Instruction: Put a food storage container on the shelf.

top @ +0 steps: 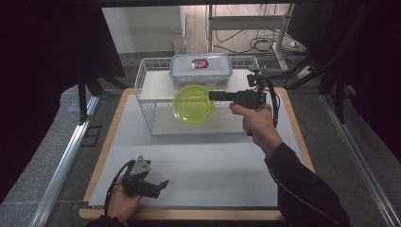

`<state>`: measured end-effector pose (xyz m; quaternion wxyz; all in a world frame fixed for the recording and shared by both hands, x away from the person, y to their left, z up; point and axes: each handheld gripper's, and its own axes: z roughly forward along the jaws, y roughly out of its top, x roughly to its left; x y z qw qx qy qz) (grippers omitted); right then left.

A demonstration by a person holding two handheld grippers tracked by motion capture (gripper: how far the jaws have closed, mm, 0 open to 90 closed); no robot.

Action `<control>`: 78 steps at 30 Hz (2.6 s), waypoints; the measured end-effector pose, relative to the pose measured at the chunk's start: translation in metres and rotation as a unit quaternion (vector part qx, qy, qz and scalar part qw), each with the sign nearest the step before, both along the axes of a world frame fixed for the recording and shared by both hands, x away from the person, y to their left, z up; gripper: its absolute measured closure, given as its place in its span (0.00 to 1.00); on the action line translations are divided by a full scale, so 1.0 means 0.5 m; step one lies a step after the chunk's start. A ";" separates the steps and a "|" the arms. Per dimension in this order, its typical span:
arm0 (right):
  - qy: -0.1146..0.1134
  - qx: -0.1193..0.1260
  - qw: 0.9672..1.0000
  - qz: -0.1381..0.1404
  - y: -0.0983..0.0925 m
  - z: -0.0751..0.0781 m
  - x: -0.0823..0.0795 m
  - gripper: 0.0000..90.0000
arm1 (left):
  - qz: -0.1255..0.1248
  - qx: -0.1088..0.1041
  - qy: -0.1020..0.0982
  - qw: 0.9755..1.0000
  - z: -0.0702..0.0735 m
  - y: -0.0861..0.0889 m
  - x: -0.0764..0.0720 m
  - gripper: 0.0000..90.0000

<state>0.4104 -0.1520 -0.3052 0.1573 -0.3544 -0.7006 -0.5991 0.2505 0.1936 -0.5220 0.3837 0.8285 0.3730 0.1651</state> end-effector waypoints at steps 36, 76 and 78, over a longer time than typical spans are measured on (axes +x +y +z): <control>0.017 -0.024 0.986 -0.164 0.026 0.117 0.235 0.91 | -0.015 0.002 0.011 1.000 -0.006 -0.005 0.001 0.01; -0.115 -0.118 0.973 -0.163 -0.002 0.101 0.191 0.23 | -0.027 0.024 0.020 0.999 -0.013 -0.014 0.003 0.01; -0.133 -0.130 0.970 -0.154 -0.011 0.091 0.165 0.20 | -0.027 0.025 0.019 0.999 -0.012 -0.014 0.003 0.01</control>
